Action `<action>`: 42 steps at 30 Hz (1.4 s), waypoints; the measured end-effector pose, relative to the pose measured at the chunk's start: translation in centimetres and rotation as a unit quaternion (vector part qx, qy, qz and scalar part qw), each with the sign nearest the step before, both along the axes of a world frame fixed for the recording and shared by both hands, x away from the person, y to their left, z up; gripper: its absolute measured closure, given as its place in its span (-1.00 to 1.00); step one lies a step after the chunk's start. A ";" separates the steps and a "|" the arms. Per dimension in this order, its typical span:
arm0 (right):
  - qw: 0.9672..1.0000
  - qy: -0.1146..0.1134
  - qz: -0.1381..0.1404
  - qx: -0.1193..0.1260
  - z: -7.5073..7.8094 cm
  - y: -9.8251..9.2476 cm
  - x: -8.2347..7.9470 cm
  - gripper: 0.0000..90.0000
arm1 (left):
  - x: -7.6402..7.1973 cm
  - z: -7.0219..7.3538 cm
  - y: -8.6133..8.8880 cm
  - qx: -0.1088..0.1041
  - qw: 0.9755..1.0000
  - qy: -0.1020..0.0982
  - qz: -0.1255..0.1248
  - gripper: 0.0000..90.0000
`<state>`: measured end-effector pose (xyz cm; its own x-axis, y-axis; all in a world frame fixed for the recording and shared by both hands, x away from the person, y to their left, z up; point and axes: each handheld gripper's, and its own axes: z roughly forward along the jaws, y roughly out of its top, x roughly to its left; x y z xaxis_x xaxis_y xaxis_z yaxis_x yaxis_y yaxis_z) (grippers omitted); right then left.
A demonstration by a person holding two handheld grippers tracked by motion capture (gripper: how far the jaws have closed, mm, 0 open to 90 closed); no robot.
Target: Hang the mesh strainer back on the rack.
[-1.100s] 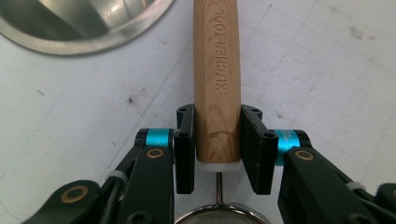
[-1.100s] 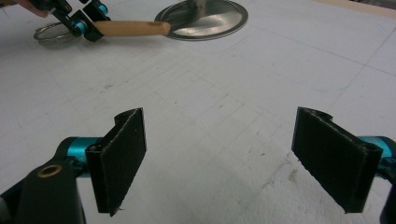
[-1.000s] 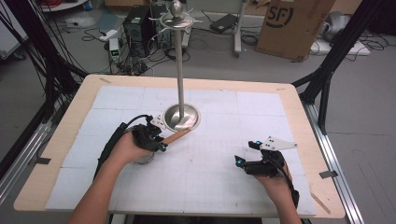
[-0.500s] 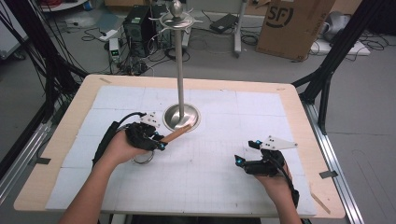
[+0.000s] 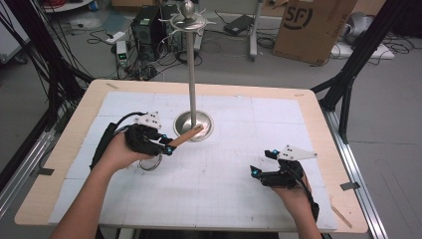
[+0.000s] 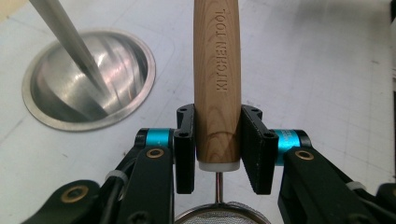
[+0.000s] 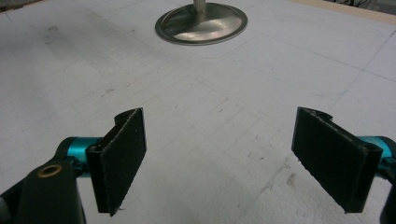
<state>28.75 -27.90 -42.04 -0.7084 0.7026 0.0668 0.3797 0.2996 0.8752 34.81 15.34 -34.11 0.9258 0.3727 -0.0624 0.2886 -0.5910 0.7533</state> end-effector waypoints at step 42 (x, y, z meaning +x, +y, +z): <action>1.000 -0.003 0.001 0.005 0.3 0.0 -0.4 -0.62 | 1.2 14.4 5.0 -0.117 0.982 -0.139 0.059 0.52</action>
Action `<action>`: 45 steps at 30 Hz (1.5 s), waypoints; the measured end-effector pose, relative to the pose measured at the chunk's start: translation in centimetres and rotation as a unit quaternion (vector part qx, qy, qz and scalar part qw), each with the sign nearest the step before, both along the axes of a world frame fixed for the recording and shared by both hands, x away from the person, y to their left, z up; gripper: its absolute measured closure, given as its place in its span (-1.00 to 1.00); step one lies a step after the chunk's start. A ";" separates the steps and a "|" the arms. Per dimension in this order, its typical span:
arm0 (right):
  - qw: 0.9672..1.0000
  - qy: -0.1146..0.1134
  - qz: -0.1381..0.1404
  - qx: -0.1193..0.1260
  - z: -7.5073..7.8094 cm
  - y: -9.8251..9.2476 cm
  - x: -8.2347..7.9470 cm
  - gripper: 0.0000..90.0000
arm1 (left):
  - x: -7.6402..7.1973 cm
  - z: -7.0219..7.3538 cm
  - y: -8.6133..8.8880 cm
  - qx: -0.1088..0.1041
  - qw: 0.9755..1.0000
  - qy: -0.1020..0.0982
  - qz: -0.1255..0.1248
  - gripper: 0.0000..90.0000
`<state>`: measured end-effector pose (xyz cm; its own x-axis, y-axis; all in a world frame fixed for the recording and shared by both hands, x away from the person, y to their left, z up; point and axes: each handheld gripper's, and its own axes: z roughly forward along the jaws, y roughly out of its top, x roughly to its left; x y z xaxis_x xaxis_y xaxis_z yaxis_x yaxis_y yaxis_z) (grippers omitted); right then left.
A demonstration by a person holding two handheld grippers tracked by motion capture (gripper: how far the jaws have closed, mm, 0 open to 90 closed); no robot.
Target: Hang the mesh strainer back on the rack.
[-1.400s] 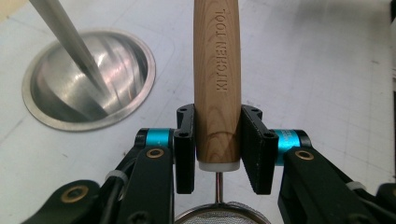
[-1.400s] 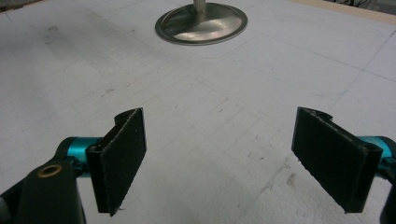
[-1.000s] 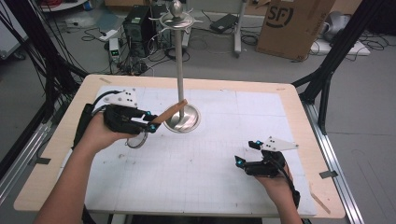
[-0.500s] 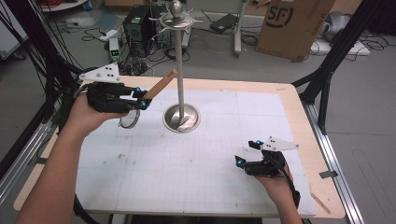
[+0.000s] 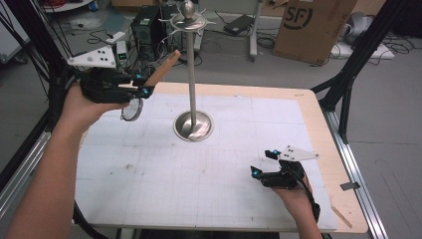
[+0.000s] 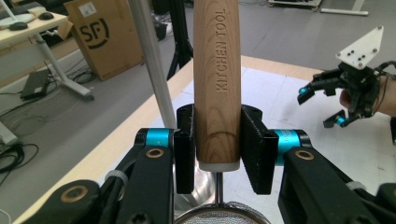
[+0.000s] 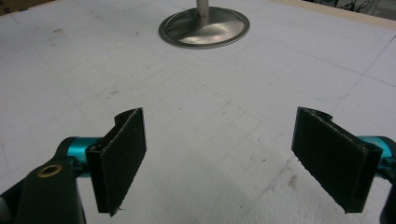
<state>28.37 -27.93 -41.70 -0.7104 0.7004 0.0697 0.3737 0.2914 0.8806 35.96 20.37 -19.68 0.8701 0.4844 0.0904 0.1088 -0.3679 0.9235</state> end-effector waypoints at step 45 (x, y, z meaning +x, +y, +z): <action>1.000 -0.002 -0.002 0.001 0.1 -0.1 -0.1 -0.62 | 4.1 0.6 -2.8 0.021 0.995 -0.013 0.093 0.52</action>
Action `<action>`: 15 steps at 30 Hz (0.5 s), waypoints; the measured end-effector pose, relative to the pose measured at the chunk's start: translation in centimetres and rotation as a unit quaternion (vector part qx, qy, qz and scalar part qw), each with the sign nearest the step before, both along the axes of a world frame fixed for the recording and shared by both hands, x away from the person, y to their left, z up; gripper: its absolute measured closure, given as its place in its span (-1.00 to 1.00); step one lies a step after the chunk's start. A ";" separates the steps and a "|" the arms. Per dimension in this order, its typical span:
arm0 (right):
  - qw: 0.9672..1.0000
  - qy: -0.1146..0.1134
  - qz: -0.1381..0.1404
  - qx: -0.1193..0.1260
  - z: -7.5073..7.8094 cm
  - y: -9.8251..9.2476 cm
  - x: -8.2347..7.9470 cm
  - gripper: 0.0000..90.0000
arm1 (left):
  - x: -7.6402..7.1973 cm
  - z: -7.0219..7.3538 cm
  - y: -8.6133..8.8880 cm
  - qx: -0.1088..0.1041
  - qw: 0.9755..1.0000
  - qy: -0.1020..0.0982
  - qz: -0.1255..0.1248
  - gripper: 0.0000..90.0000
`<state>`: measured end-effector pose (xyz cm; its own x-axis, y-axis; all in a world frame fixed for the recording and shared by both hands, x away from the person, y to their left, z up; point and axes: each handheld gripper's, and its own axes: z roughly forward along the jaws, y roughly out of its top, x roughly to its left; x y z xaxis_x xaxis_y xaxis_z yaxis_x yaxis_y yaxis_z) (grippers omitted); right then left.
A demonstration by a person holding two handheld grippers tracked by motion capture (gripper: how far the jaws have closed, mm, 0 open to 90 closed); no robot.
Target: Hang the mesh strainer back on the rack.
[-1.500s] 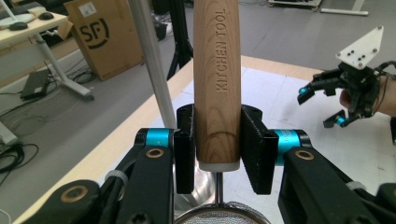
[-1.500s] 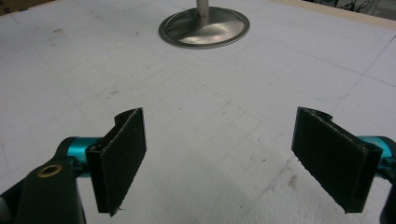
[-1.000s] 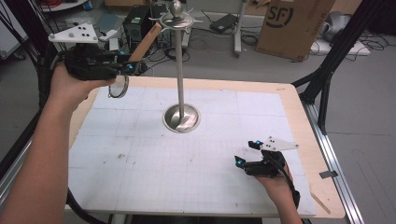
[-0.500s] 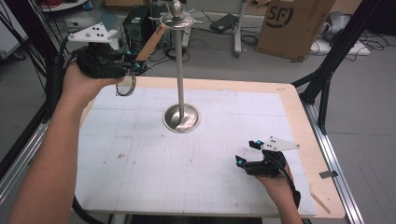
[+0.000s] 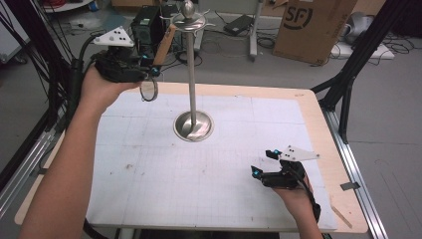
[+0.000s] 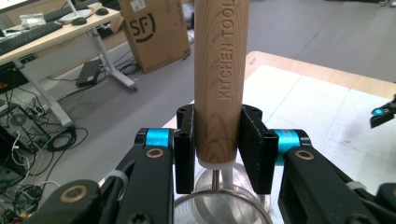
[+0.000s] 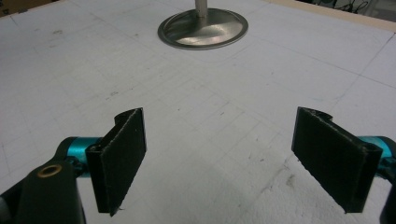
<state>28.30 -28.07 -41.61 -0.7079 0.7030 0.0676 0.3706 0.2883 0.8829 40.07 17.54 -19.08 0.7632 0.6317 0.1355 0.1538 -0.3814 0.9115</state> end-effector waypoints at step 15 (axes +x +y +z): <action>1.000 0.001 0.000 0.001 0.0 -0.1 -0.1 -0.62 | 1.1 -1.0 -1.5 0.007 1.000 0.013 0.007 0.44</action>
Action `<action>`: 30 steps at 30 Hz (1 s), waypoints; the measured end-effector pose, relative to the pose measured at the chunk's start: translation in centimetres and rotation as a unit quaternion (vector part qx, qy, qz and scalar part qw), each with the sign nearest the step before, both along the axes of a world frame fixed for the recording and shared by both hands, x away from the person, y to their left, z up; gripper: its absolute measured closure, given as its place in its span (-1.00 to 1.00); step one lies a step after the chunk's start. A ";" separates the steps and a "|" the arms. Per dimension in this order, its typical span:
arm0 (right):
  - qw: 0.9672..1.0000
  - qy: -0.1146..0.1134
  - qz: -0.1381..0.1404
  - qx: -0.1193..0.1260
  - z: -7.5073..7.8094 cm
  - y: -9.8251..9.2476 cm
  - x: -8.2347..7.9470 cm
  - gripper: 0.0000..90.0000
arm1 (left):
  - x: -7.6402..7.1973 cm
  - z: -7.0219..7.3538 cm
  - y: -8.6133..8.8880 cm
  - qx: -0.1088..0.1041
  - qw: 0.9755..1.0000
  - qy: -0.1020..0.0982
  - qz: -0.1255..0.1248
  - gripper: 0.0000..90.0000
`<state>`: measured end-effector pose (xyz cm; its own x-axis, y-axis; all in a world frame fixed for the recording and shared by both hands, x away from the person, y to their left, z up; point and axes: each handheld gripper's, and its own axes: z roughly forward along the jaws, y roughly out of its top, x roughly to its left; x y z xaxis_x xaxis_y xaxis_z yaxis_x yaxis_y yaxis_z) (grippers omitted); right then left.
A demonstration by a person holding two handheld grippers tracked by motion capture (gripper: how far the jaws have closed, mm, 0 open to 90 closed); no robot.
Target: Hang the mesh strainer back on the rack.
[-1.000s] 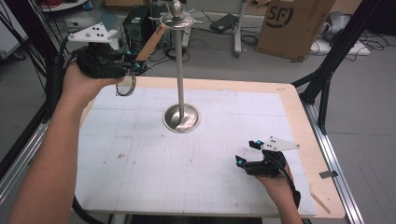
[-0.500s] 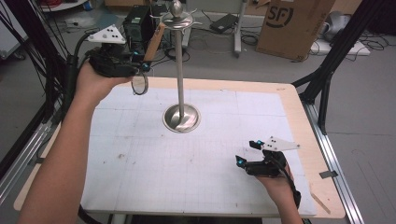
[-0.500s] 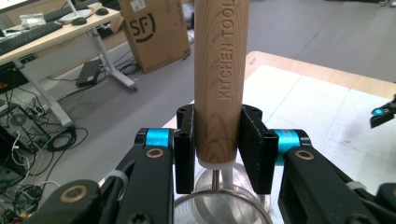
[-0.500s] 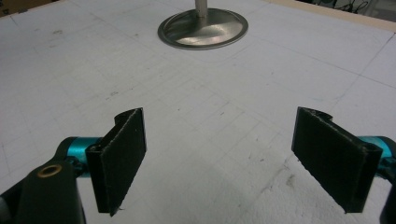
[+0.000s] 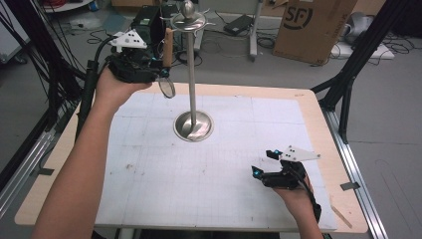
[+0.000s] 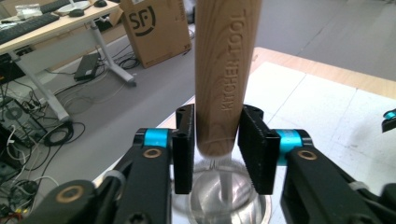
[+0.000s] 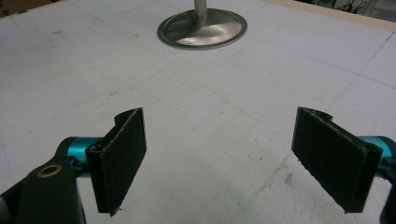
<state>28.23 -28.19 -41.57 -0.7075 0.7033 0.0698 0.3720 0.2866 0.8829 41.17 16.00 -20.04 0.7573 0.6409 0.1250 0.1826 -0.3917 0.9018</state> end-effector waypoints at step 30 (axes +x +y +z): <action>1.000 0.003 0.007 -0.006 -0.1 0.6 0.0 -0.62 | -2.3 -4.1 1.7 -0.027 0.999 0.016 -0.014 -0.34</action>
<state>28.26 -27.60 -41.72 -0.7172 0.6937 0.0661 0.3730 0.3021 0.8773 38.91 17.71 -24.17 0.7779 0.6248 0.0667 0.2010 -0.3480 0.9157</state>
